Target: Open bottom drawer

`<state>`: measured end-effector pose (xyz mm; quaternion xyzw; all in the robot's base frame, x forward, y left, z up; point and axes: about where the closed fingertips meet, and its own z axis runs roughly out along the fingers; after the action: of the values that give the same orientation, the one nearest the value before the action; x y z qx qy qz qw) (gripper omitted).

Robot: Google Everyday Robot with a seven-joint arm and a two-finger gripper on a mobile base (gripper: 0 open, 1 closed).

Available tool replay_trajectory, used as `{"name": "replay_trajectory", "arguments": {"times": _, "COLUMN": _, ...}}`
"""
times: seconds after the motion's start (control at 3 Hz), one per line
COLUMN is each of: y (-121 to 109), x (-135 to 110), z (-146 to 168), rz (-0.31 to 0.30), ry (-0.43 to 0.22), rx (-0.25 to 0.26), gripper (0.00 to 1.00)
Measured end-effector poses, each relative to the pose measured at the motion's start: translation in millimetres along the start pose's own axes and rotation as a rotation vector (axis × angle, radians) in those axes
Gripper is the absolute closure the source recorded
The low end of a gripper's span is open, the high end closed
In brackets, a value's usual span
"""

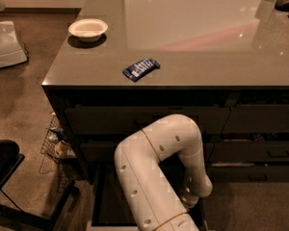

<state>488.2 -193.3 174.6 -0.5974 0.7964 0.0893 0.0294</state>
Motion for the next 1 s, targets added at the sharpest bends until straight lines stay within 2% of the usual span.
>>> {"name": "replay_trajectory", "arguments": {"times": 0.33, "y": 28.1, "x": 34.1, "z": 10.0, "rz": 0.044, "ry": 0.073, "rx": -0.058, "gripper": 0.92}}
{"name": "replay_trajectory", "arguments": {"times": 0.67, "y": 45.6, "x": 58.4, "z": 24.5, "rz": 0.092, "ry": 0.098, "rx": -0.115, "gripper": 1.00}}
{"name": "replay_trajectory", "arguments": {"times": 1.0, "y": 48.5, "x": 59.8, "z": 26.5, "rz": 0.097, "ry": 0.099, "rx": -0.119, "gripper": 0.74}}
